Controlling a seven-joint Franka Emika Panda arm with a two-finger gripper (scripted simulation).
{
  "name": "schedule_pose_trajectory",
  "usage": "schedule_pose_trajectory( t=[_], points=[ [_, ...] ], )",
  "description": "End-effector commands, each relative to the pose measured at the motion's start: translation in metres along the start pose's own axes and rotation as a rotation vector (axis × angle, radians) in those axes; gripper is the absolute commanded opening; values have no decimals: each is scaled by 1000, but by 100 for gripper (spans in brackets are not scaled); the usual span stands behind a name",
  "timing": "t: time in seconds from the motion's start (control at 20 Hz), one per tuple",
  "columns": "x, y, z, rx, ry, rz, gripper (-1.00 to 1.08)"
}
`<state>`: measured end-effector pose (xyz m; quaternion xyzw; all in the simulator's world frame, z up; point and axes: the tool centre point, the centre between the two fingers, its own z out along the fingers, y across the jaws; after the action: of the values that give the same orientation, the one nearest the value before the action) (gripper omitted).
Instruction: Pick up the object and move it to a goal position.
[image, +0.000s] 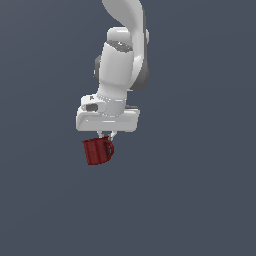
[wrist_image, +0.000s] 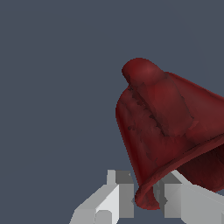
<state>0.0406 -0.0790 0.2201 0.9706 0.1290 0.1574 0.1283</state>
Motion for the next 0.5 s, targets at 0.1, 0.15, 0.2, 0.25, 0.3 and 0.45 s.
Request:
schedule_pose_trajectory(
  t=[0.1, 0.15, 0.2, 0.25, 0.3, 0.45],
  points=[
    [8, 23, -17, -22, 108, 15, -100],
    [9, 27, -21, -26, 130, 18, -100],
    [10, 32, -25, -31, 152, 21, -100],
    [11, 37, -28, -35, 174, 24, -100],
    [12, 41, -31, -39, 194, 27, -100],
    [14, 52, -40, -49, 249, 35, -100]
  ],
)
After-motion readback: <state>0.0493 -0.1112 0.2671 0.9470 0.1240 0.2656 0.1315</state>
